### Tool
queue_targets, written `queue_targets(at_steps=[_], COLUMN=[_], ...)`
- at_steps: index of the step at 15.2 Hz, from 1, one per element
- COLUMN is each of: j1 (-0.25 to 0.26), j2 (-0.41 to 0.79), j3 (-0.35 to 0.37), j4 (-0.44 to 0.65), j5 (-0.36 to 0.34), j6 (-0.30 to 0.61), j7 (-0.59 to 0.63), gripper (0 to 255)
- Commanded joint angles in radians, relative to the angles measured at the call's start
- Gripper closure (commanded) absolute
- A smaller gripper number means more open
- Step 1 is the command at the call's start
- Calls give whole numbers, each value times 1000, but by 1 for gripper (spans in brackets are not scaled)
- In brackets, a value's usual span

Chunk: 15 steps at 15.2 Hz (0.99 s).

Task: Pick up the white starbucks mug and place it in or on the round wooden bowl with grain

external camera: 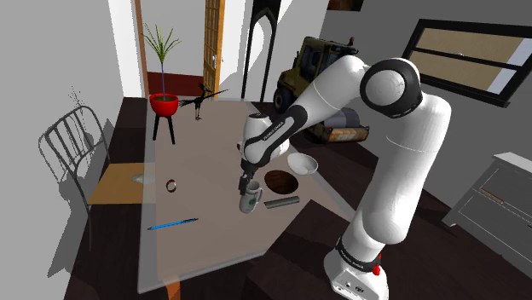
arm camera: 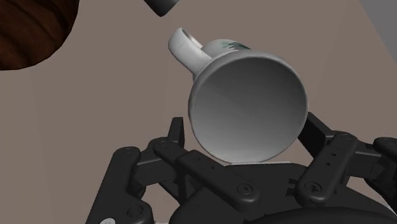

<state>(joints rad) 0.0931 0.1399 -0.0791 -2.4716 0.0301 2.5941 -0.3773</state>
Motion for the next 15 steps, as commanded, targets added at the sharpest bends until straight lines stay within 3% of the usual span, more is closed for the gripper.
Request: queue_targets(at_steps=[1, 6, 7, 15], j1=[0, 0, 0, 0], j2=[3, 3, 3, 3], j3=[0, 0, 0, 0], j4=[1, 1, 1, 1], j5=[1, 1, 1, 1], j6=[3, 3, 3, 2], j7=[0, 0, 0, -1], gripper=[0, 0, 255, 255])
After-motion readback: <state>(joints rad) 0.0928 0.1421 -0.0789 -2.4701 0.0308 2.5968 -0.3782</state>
